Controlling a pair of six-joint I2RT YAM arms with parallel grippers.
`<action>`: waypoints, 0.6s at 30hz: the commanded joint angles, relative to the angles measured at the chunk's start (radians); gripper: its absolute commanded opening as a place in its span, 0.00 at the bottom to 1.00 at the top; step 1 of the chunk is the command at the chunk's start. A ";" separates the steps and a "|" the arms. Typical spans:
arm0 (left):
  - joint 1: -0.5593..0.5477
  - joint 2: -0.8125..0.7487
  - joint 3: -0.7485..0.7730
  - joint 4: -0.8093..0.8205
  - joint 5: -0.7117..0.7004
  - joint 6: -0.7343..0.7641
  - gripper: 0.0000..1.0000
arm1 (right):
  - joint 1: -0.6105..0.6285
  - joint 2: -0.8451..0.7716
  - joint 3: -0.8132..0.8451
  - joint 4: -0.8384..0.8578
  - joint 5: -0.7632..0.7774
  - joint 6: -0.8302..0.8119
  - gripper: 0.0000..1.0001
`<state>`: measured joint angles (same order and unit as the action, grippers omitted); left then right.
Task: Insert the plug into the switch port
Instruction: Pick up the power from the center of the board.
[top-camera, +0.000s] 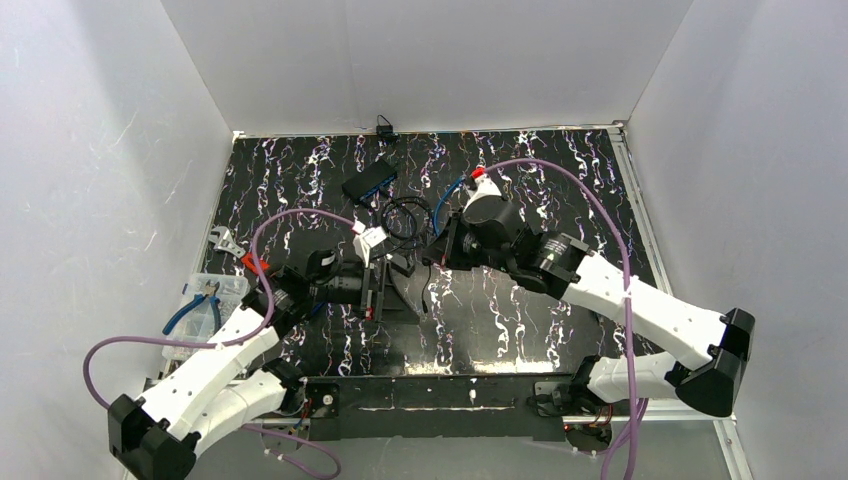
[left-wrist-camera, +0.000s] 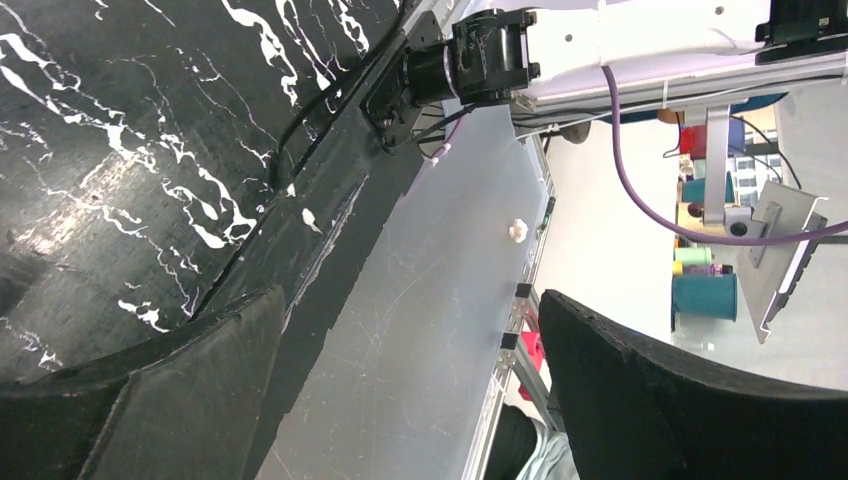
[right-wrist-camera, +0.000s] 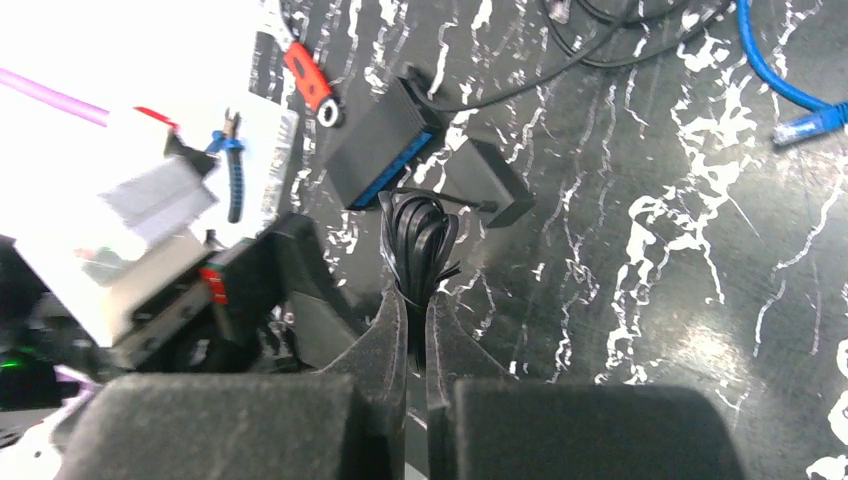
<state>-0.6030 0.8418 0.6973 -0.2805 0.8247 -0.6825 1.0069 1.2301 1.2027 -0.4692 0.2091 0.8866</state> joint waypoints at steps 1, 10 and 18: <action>-0.036 0.037 0.027 0.078 0.019 0.007 0.98 | -0.016 -0.008 0.098 0.025 -0.046 -0.013 0.01; -0.041 0.023 0.031 0.114 -0.046 0.017 0.97 | -0.022 0.001 0.183 0.034 -0.115 -0.006 0.01; -0.042 -0.011 0.020 0.176 -0.112 0.001 0.88 | -0.030 0.008 0.197 0.074 -0.183 0.045 0.01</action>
<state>-0.6392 0.8593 0.6987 -0.1581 0.7400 -0.6828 0.9862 1.2398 1.3521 -0.4674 0.0697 0.8988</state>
